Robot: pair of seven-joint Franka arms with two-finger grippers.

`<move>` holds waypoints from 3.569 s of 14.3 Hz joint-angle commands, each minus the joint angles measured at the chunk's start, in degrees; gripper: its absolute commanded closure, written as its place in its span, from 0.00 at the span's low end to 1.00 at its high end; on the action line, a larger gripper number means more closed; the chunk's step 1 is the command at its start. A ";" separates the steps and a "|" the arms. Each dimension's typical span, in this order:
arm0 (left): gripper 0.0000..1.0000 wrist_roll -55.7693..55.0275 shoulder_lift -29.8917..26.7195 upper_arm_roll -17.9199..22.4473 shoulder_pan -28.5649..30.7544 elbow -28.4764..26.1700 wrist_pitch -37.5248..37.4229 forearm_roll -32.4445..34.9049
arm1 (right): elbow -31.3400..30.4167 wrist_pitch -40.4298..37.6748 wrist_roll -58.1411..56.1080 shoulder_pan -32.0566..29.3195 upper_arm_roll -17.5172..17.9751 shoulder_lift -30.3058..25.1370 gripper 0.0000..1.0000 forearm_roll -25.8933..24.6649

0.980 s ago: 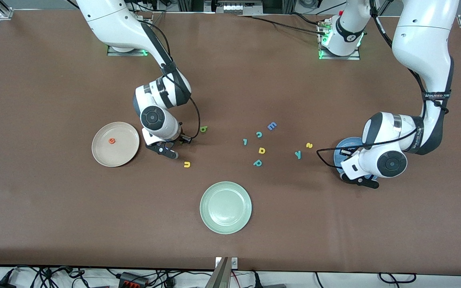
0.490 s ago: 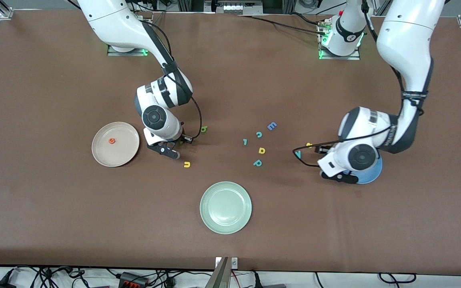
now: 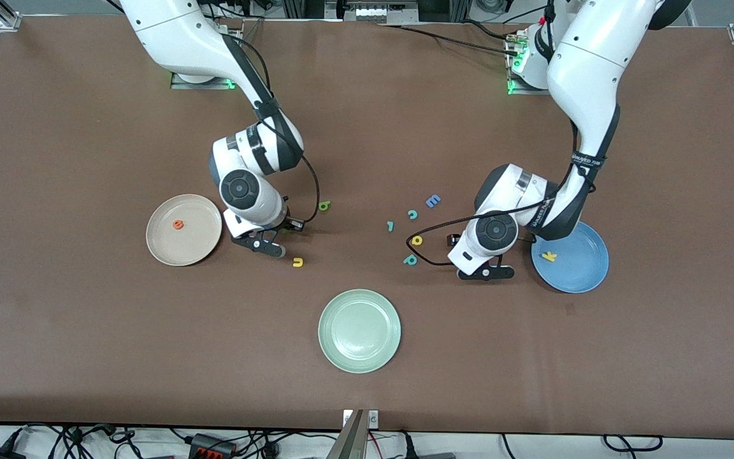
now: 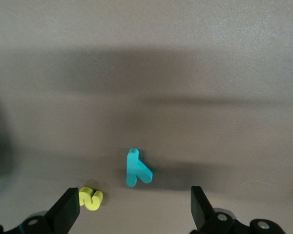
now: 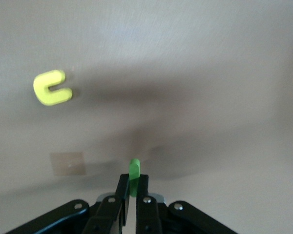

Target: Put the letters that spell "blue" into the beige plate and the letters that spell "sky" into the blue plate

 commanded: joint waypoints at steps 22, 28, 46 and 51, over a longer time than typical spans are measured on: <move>0.87 20.97 -10.38 0.03 13.88 -5.48 -8.89 1.16 | -0.53 -10.46 -34.33 -14.19 -4.85 -4.74 0.00 1.03; 0.00 28.22 -9.33 -0.06 18.12 -6.10 -8.19 0.90 | 14.94 -9.49 -29.49 -5.06 -4.84 3.42 0.00 1.91; 0.45 13.71 -6.60 -9.73 16.10 -17.08 11.49 -0.24 | 23.57 0.70 -15.17 5.51 -5.11 17.50 0.03 -0.46; 0.63 13.80 -6.07 -9.73 16.18 -17.17 13.07 0.02 | 23.48 0.53 -15.25 5.51 -5.11 17.59 0.35 -0.55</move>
